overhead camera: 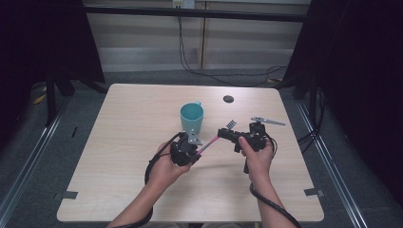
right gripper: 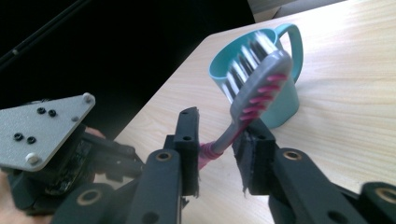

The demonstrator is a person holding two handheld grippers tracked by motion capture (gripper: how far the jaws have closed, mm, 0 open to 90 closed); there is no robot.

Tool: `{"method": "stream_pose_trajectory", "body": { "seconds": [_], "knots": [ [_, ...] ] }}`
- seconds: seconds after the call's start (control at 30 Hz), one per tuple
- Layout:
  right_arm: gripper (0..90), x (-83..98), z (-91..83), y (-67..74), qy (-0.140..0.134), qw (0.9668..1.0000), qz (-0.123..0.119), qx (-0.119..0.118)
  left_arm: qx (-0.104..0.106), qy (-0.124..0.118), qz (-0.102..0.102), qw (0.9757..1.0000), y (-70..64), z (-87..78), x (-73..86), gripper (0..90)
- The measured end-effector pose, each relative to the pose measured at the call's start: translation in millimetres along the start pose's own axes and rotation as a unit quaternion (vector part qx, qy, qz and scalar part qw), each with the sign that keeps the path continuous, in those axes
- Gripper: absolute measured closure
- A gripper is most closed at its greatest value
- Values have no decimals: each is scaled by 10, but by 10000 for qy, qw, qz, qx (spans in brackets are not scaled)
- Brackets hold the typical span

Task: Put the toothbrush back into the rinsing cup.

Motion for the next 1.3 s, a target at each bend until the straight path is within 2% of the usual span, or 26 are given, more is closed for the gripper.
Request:
{"method": "stream_pose_trajectory", "body": {
  "seconds": [0.2,0.3,0.4,0.47,0.6,0.67,0.7,0.83,1.0,1.07,1.2,1.3],
  "knots": [
    [773,-23,6,6,-156,9999,51,-15,49,-104,-137,9998,-21,4,-10,814],
    [797,-39,16,20,-247,9996,87,-80,116,-159,-269,9994,-48,23,-4,814],
    [813,-45,25,37,-285,9994,124,-135,137,-195,-298,9993,-59,37,1,813],
    [836,-59,47,80,-346,9988,207,-275,163,-225,-328,9991,-73,51,3,810],
    [843,-89,86,134,-352,9988,77,-335,252,-332,-369,9984,-128,73,-2,796],
    [843,-100,95,143,-356,9988,59,-335,267,-330,-345,9985,-137,69,-5,787],
    [845,-114,108,161,-352,9987,55,-357,342,-384,-362,9980,-177,74,-15,781],
    [845,-135,139,194,-354,9988,-7,-349,388,-389,-225,9982,-219,74,-23,756],
    [846,-149,199,232,-310,9988,-124,-350,562,-524,-234,9968,-273,97,-22,716],
    [846,-149,226,251,-268,9988,-142,-393,597,-621,-248,9960,-266,98,-21,655],
    [847,-184,228,264,-195,9987,-327,-335,568,-818,-278,9946,-150,46,37,401],
    [851,-274,209,254,-253,9983,-462,-249,504,-748,-191,9957,-42,-22,154,279]
  ]
}}
Point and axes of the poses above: each handheld gripper's, and its own axes: z roughly forward along the jaws, x roughly out of its underside, y roughly to its left, the point moved 7 cm from there along z, roughly forward along the jaws, and after that the axes turned 4 degrees about -y, right-handed, at the moved point
